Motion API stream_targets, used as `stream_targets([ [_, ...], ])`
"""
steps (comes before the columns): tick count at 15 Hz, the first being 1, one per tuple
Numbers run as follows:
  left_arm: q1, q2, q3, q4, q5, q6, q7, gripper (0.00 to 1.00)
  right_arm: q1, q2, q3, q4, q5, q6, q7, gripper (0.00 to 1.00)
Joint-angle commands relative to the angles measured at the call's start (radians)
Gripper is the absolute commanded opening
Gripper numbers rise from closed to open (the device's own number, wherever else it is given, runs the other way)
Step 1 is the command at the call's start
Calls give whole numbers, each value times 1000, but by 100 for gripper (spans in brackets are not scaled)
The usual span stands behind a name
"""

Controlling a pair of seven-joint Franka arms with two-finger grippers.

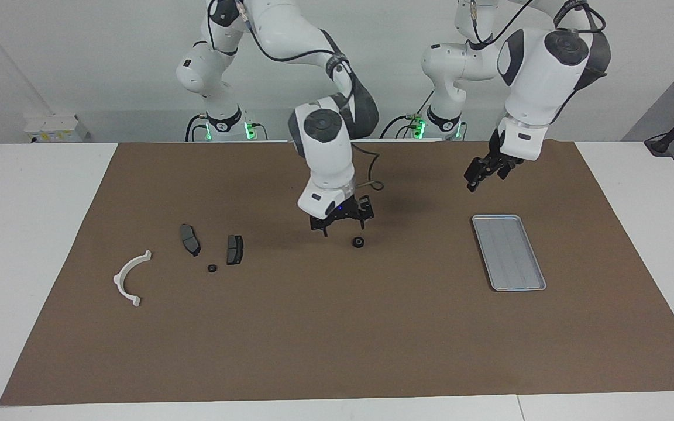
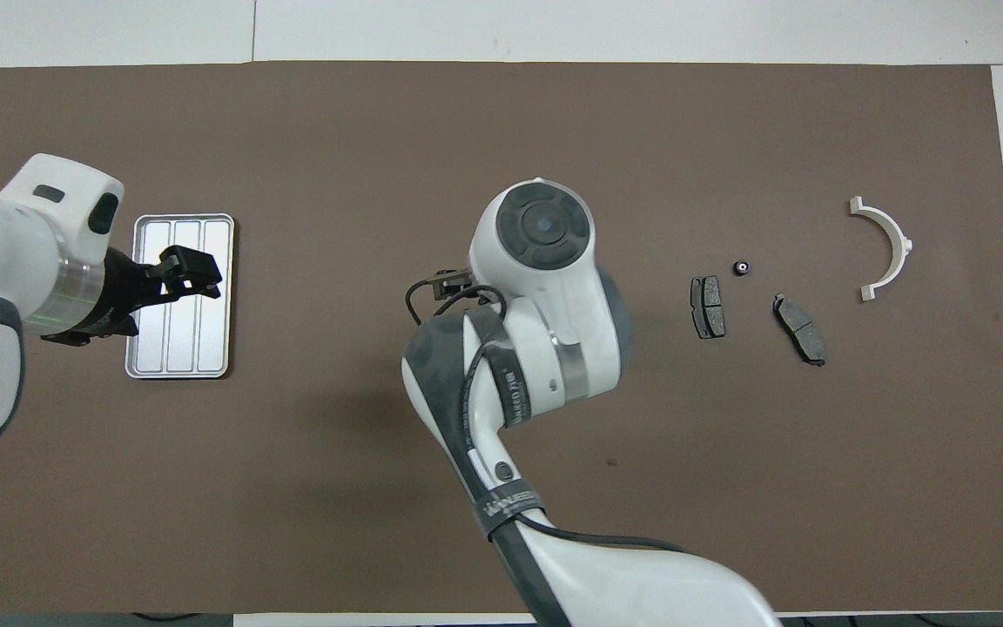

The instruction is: Pick bearing gear from pile to tray

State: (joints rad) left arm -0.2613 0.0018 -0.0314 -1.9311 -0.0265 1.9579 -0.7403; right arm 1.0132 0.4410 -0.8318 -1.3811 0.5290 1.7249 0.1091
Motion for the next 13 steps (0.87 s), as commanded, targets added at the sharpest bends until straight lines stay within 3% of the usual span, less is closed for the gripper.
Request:
stream_targets([
  [1,-87,75,16,0,-10,94,-98,100,-167,-24,46,100,-27,-135,-55,100],
  [2,-107,89,15,0,-10,117,-131,100,-227,-41,52,112,-39,-162,-106,100],
  [5,-232,255,19,88,-1,145,-253,100,-407,-79,130,116,-171,-182,-222,100],
  [7,-272,334,19,150,-1,151,-295,100,-587,-111,277,114,-249,-174,-252,99],
  [9,-282,356,16,149,0,212,-336,99,-733,-159,446,91,-357,-165,-258,95],
  [11,-311,389,18,147,0,242,-353,96,-853,-201,563,4,-379,-127,-261,95],
  [13,-315,411,15,143,0,295,-353,95,-898,-284,614,-178,-414,14,-272,95],
])
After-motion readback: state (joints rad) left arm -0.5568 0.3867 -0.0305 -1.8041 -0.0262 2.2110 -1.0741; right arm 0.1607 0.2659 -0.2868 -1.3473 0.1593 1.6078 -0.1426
